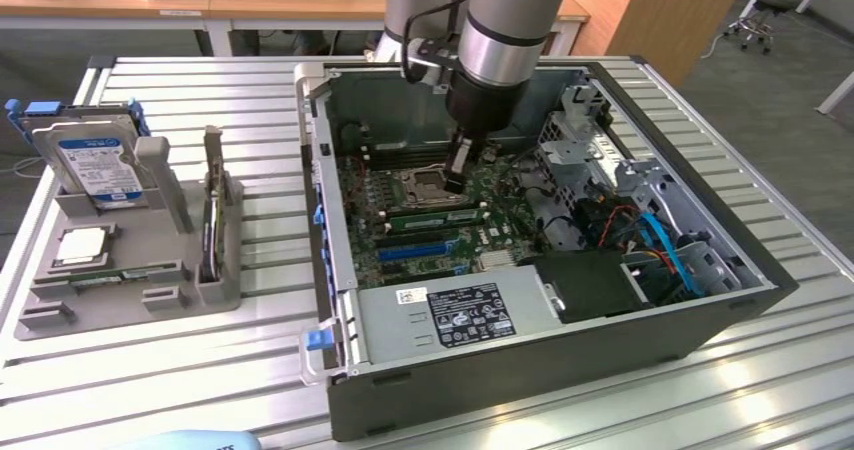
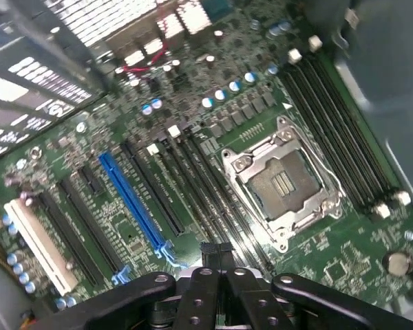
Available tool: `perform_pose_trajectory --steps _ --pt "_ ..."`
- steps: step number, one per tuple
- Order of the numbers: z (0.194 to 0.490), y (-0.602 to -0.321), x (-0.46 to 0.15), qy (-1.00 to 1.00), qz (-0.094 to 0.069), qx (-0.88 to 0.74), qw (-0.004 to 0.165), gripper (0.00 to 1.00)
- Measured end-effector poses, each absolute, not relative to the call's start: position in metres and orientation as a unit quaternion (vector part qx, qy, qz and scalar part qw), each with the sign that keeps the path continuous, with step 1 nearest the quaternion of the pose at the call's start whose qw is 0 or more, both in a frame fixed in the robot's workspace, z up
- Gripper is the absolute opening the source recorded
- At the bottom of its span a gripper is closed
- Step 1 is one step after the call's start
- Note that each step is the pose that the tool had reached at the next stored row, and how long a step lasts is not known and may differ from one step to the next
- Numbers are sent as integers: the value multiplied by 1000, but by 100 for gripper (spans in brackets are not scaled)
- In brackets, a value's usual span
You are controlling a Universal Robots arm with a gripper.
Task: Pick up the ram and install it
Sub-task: 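Press down the ram until it locks into place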
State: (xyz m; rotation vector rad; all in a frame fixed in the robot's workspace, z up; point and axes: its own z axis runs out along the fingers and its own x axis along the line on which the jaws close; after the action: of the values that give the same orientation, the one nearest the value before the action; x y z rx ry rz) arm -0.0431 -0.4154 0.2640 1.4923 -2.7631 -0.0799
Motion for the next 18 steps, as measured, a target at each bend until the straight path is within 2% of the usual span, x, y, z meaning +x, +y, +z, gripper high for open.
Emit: perform_pose_trajectory --steps 18 --pt "263 -415 -43 -945 -25 325 -4 10"
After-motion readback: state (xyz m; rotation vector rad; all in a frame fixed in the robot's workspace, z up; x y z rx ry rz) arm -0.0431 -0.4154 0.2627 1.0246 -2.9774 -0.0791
